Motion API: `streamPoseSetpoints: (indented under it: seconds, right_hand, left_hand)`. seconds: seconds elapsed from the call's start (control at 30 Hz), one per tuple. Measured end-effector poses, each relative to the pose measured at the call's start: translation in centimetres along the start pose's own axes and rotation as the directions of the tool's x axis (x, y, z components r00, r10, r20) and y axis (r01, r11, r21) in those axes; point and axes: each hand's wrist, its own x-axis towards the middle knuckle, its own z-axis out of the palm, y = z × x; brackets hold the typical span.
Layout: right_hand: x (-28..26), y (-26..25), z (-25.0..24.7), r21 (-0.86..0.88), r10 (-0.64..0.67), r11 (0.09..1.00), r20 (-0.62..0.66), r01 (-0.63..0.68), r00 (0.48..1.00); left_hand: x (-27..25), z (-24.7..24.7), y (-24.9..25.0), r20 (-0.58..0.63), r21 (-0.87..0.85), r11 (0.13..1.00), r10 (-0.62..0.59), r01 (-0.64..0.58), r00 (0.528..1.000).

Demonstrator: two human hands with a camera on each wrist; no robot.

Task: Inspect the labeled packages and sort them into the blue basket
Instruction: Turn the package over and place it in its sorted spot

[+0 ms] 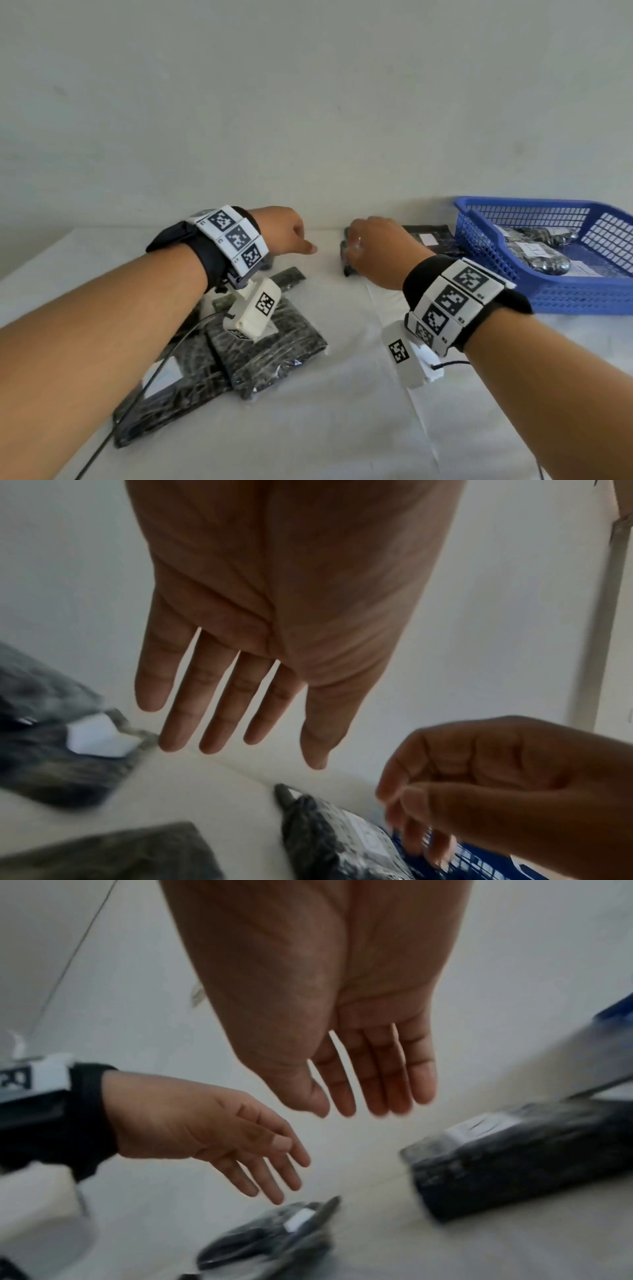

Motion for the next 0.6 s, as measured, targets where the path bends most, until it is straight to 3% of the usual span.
streamPoseSetpoints:
  seconds: [0.1, 0.2, 0.27, 0.4, 0.5, 0.6]
  right_hand:
    - [-0.2, -4.0, 1.0, 0.052, -0.038, 0.998, 0.214, 0.027, 0.976]
    - [-1.2, -7.4, 2.7, 0.049, -0.017, 0.999, 0.437, -0.005, 0.899]
    - [-1.6, -8.8, 4.1, -0.001, -0.004, 1.0, 0.501, 0.005, 0.866]
    - [-1.8, -9.6, 4.9, 0.051, 0.008, 0.998, 0.482, -0.037, 0.876]
    - [-2.1, -8.5, 4.3, 0.24, -0.01, 0.966, 0.412, -0.098, 0.911]
    - [-2.3, -6.1, 3.7, 0.503, 0.007, 0.846, 0.325, -0.179, 0.946]
  left_hand:
    - [-2.5, -0.6, -3.3, -0.026, -0.053, 0.997, -0.066, 0.065, 0.997]
    - [-5.3, -0.7, -5.4, -0.034, -0.124, 0.987, -0.103, 0.098, 0.994]
    - [-7.0, -0.4, -6.3, -0.014, -0.168, 0.98, -0.107, 0.103, 0.994]
    - [-9.6, 0.2, -7.0, -0.002, -0.215, 0.973, -0.089, 0.086, 0.996]
    - [-11.0, 0.4, -6.5, -0.022, -0.22, 0.974, -0.054, 0.047, 0.998]
    - [-11.9, 0.7, -6.0, -0.01, -0.247, 0.969, -0.031, 0.027, 0.999]
